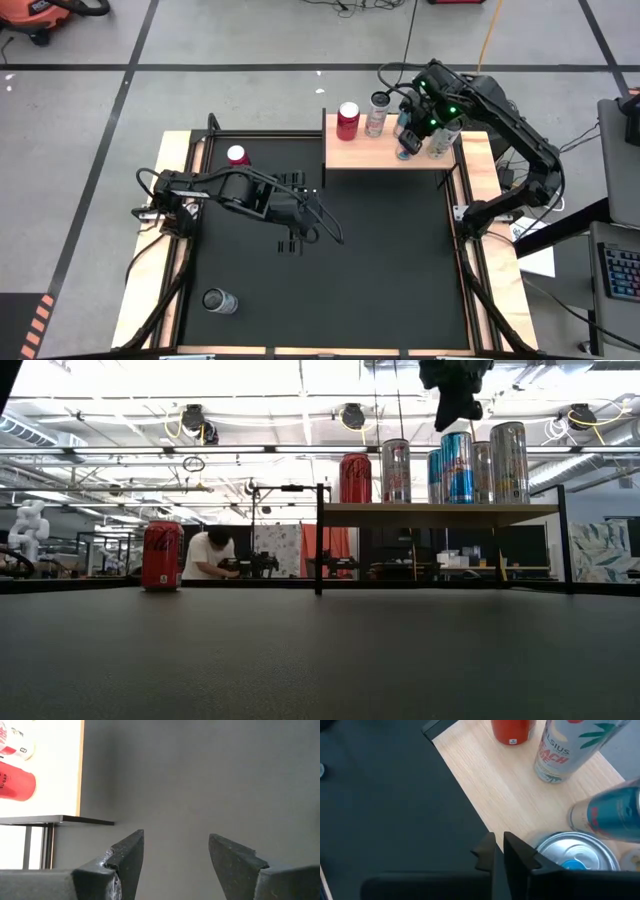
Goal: Place canned beverage on shelf
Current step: Put the blue soda can on the shelf aligned with the other blue soda can, then put the white-pink soda can on the shelf aligned with the other white-pink soda can
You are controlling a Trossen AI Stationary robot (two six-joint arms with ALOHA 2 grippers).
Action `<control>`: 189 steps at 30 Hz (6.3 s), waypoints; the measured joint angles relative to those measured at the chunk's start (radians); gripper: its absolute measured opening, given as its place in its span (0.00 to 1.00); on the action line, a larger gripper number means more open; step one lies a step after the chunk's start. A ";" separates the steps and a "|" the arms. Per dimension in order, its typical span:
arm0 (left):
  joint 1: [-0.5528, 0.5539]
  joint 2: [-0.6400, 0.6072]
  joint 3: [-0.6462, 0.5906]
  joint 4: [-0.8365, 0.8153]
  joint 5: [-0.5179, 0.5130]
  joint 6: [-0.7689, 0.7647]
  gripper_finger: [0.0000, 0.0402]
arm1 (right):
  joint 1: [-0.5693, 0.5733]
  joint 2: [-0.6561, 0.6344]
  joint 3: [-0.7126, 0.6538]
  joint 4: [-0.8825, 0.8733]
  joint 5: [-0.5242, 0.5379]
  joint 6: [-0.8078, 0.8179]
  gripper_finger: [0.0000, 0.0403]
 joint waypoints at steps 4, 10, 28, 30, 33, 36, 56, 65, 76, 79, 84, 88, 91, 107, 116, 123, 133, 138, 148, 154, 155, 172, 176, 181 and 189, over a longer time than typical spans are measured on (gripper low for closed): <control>0.000 0.000 0.000 0.000 0.000 0.001 0.56 | 0.000 0.004 0.000 0.000 0.010 0.005 0.01; 0.000 0.000 0.000 0.000 0.000 0.001 0.56 | 0.000 0.004 0.000 -0.006 0.030 0.032 0.00; 0.000 0.000 0.000 0.000 0.000 0.002 0.56 | -0.001 -0.004 0.000 -0.101 0.129 0.046 0.00; 0.000 0.000 0.000 0.000 0.000 0.002 0.56 | 0.000 -0.006 0.000 -0.103 0.103 0.043 0.00; 0.000 0.000 0.000 0.000 0.000 0.001 0.56 | -0.001 -0.017 0.000 -0.097 0.010 0.022 0.00; 0.000 0.000 0.000 0.000 0.000 0.002 0.56 | 0.006 -0.038 0.000 -0.060 -0.130 0.020 0.00; 0.000 0.000 0.000 -0.024 -0.016 -0.026 0.56 | 0.298 -0.249 0.000 -0.005 -0.046 0.105 0.00; -0.002 0.005 0.000 -0.061 0.001 0.011 0.58 | 0.328 -0.295 0.000 -0.025 -0.037 0.124 0.00; -0.009 0.009 0.000 -0.046 0.042 -0.168 0.65 | 0.371 -0.311 -0.001 -0.141 0.059 0.147 0.00; -0.041 0.009 0.000 -0.038 -0.008 -0.124 0.65 | 0.394 -0.332 -0.001 -0.128 0.060 0.128 0.00; -0.089 0.002 0.000 -0.046 -0.076 -0.123 0.65 | 0.419 -0.408 -0.001 -0.078 0.063 0.120 0.00; -0.122 -0.012 0.000 -0.040 -0.116 -0.157 0.65 | 0.420 -0.485 -0.014 -0.028 0.085 0.122 0.00; -0.145 -0.008 0.000 -0.046 -0.138 -0.192 0.65 | 0.420 -0.556 -0.068 0.012 0.082 0.147 0.00; -0.118 -0.008 0.000 -0.060 0.063 -0.366 0.65 | 0.419 -0.636 -0.200 0.026 0.081 0.199 0.00; -0.100 -0.008 0.000 -0.061 -0.014 -0.307 0.65 | 0.419 -0.637 -0.200 0.025 0.081 0.201 0.00; -0.094 -0.008 0.000 -0.061 -0.073 -0.346 0.65 | 0.419 -0.637 -0.200 0.025 0.080 0.201 0.00; -0.079 -0.008 0.000 -0.031 -0.194 -0.457 0.65 | 0.419 -0.637 -0.200 0.025 0.080 0.201 0.00; -0.079 -0.008 -0.020 -0.064 -0.273 -0.525 0.65 | 0.419 -0.637 -0.200 0.025 0.080 0.201 0.00; -0.080 -0.007 -0.035 -0.061 -0.184 -0.624 0.65 | 0.419 -0.637 -0.200 0.025 0.080 0.201 0.00; -0.073 -0.007 -0.035 -0.061 -0.057 -0.659 0.65 | 0.419 -0.637 -0.200 0.025 0.080 0.201 0.00; -0.070 -0.007 -0.035 -0.061 -0.039 -0.669 0.65 | 0.419 -0.637 -0.200 0.025 0.080 0.201 0.00; -0.052 -0.007 -0.038 -0.060 0.099 -0.656 0.94 | 0.419 -0.637 -0.200 0.025 0.080 0.201 0.00; -0.088 -0.008 -0.065 -0.061 0.129 -0.619 0.92 | 0.419 -0.637 -0.200 0.025 0.080 0.201 0.00; -0.116 -0.008 -0.067 -0.060 0.157 -0.558 0.92 | 0.419 -0.637 -0.199 0.025 0.080 0.201 0.00; -0.130 -0.004 -0.067 -0.051 0.175 -0.550 0.92 | 0.418 -0.637 -0.199 0.025 0.080 0.172 0.00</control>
